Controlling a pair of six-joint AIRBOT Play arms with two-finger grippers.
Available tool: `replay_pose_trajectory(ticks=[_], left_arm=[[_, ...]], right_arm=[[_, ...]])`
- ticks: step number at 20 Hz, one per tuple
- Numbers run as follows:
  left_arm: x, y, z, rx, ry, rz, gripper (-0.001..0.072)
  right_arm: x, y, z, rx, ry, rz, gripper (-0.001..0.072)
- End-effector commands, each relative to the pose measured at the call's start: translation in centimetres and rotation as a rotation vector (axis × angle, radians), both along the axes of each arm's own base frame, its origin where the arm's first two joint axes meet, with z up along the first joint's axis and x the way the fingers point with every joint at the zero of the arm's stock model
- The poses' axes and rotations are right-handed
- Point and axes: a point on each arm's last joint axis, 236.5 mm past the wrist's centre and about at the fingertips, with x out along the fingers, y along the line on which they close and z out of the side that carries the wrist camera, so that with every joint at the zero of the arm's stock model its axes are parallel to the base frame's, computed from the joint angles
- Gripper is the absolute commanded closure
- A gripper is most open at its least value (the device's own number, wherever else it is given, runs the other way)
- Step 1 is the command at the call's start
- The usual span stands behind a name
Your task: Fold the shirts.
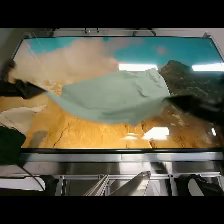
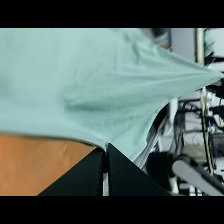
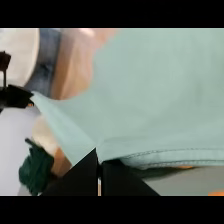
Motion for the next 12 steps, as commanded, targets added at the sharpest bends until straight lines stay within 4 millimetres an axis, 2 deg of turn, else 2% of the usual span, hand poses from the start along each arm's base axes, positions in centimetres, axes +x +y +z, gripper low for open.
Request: replay_pose_trajectory(ticks=[1, 3, 4, 5, 7, 9, 11, 12], left_arm=[[-6.0, -1.6, 21.8, -0.339, -0.600, 0.019, 0.0685], [-11.6, -1.6, 30.6, -0.455, -0.870, 0.052, 0.0685], [-13.5, -1.2, 33.4, -0.461, -0.953, 0.110, 0.0685], [-14.6, -1.1, 35.1, -0.433, -0.994, 0.174, 0.0685], [-16.5, -0.7, 37.1, -0.353, -1.052, 0.291, 0.0685], [-17.3, 0.0, 38.2, -0.286, -1.105, 0.387, 0.0685], [-16.8, 0.6, 38.2, -0.204, -1.108, 0.416, 0.0685], [-15.6, 0.8, 37.5, -0.131, -1.062, 0.412, 0.0685]], right_arm=[[-2.9, -3.9, 15.7, -0.190, -0.391, -0.170, 0.0692], [-4.0, -5.8, 21.5, -0.303, -0.521, -0.294, 0.0691], [-4.5, -5.8, 24.0, -0.333, -0.584, -0.325, 0.0692], [-5.4, -5.1, 26.9, -0.341, -0.660, -0.334, 0.0691], [-7.3, -3.2, 31.4, -0.399, -0.820, -0.313, 0.0691], [-8.6, -3.1, 35.4, -0.474, -0.928, -0.381, 0.0691], [-8.9, -3.7, 37.3, -0.552, -0.969, -0.439, 0.0691], [-8.7, -4.2, 37.6, -0.582, -0.968, -0.457, 0.0691]])
